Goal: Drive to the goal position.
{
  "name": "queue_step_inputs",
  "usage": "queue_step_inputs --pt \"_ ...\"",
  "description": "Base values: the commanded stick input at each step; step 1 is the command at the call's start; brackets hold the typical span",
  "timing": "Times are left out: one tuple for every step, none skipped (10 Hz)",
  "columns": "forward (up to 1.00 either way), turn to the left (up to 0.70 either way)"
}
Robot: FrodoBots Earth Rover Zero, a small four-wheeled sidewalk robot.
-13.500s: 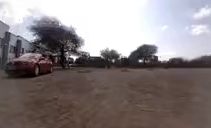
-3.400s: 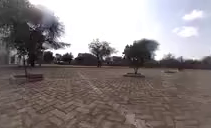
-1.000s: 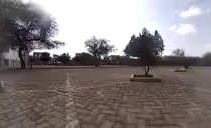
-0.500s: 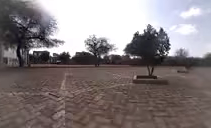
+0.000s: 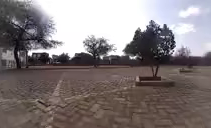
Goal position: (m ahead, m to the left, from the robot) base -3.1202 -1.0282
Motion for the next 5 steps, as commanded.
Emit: queue_step_inputs --pt "0.7 0.0" --pt "0.7 0.0" --pt "0.7 0.0" --pt "0.7 0.0" --pt "0.7 0.0"
